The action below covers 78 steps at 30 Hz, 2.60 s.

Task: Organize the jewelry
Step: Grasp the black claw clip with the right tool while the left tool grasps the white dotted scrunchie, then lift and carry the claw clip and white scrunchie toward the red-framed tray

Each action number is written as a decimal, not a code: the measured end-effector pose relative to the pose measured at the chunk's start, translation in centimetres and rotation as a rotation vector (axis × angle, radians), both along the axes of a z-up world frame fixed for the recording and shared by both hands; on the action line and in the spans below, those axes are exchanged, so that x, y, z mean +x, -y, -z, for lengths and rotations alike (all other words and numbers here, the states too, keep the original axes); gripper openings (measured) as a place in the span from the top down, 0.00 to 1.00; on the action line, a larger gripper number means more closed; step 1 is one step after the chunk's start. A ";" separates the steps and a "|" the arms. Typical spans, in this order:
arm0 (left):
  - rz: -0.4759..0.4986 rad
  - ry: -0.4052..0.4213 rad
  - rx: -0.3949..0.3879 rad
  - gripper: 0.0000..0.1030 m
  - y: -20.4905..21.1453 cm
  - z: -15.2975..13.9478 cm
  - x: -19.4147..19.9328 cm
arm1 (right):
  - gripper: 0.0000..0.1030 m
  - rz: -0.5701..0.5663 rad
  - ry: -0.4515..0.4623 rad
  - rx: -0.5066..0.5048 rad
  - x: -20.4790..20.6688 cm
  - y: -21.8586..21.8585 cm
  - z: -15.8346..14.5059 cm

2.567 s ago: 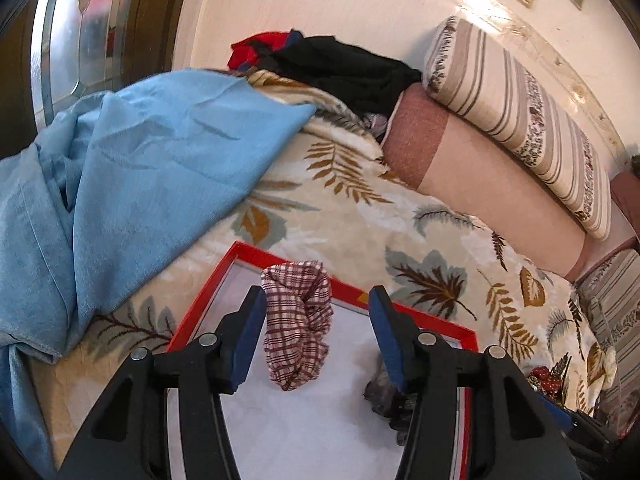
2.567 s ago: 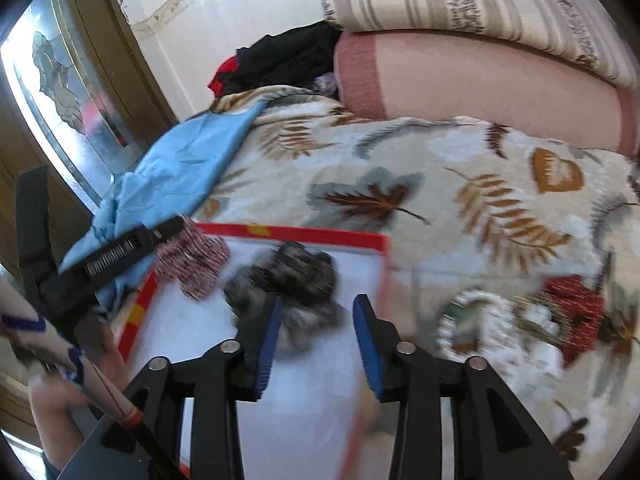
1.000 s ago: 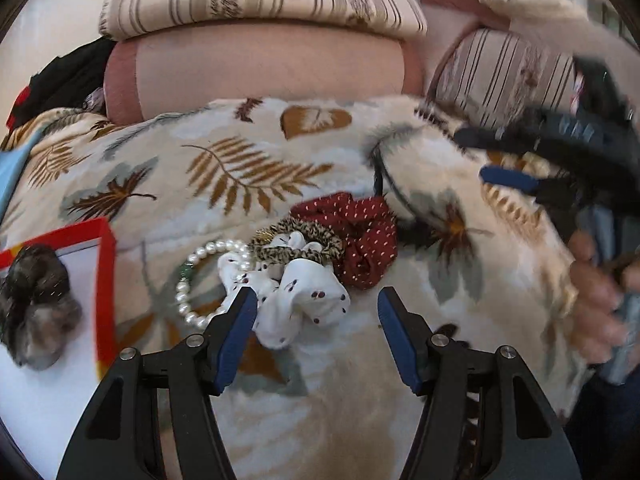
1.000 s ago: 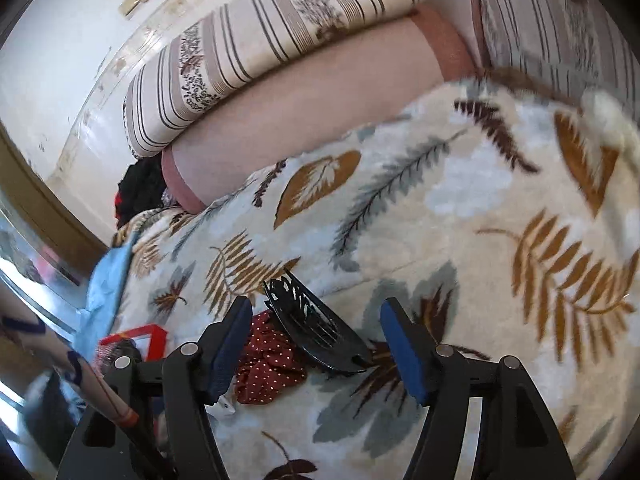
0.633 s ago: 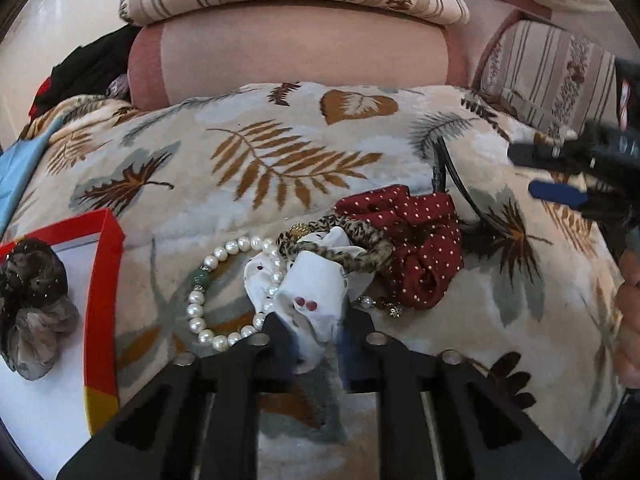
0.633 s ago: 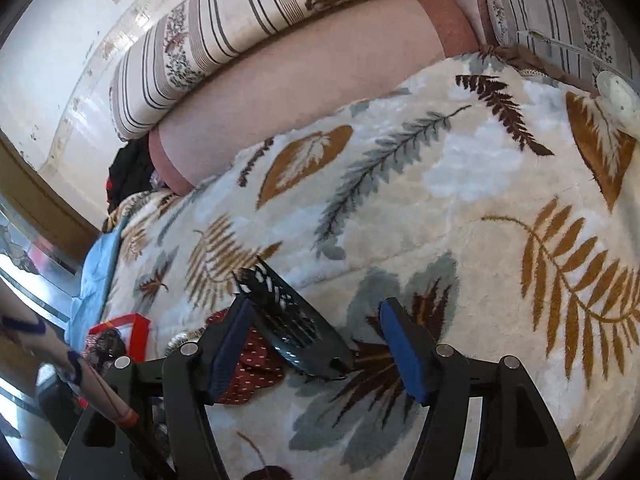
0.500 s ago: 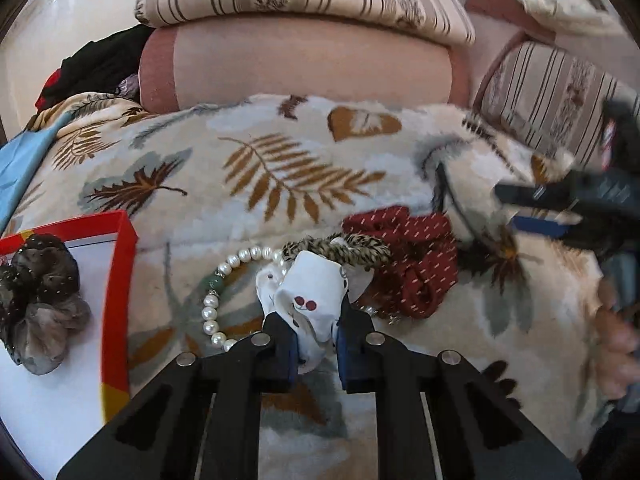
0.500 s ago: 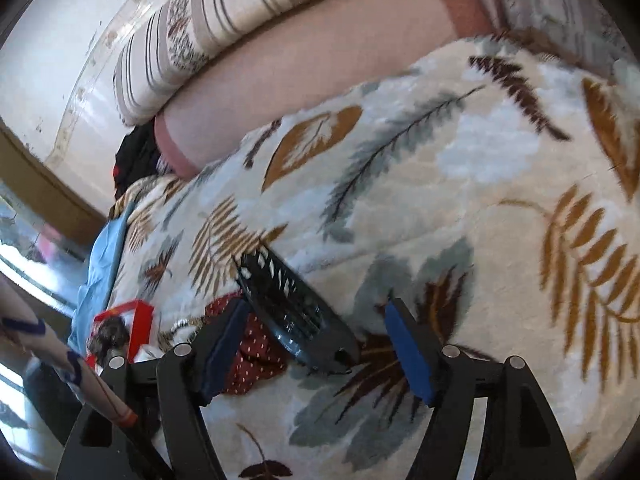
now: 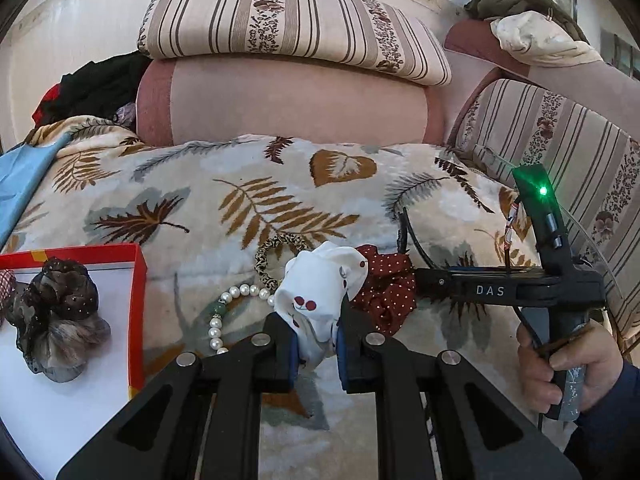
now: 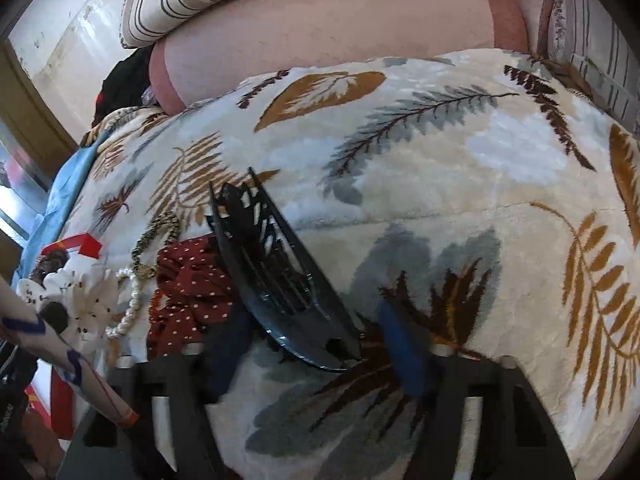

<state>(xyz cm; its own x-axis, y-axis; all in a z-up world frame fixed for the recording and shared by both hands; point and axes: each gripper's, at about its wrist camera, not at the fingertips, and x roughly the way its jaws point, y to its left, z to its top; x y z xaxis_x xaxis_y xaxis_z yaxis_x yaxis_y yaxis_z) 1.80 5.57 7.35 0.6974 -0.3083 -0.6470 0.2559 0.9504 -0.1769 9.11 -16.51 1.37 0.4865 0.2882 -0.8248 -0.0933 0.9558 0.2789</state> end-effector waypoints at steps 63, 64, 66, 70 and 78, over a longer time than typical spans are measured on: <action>-0.024 -0.010 -0.027 0.85 -0.6 -0.3 -0.4 | 0.73 -0.008 0.188 -0.384 -1.9 -2.4 -1.7; -0.025 -0.010 -0.027 0.85 -0.8 -0.3 -0.3 | 0.73 0.023 0.218 -0.366 -2.1 -1.7 -2.6; -0.027 -0.011 -0.029 0.85 -0.9 -0.3 -0.2 | 0.73 0.052 0.249 -0.339 -2.4 -1.0 -3.7; -0.028 -0.010 -0.032 0.85 -0.9 -0.4 -0.1 | 0.73 0.078 0.256 -0.164 -2.7 0.6 -4.9; -0.038 0.000 -0.035 0.85 -1.1 -0.6 -0.2 | 0.73 0.033 0.282 0.049 -4.6 -0.1 -6.6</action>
<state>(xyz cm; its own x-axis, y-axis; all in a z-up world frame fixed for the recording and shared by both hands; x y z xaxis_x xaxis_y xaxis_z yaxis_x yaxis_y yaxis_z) 1.58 6.63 7.99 0.7088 -0.3039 -0.6366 0.2199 0.9527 -0.2099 4.47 -16.40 7.94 0.7048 0.3043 -0.6408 -0.1426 0.9457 0.2922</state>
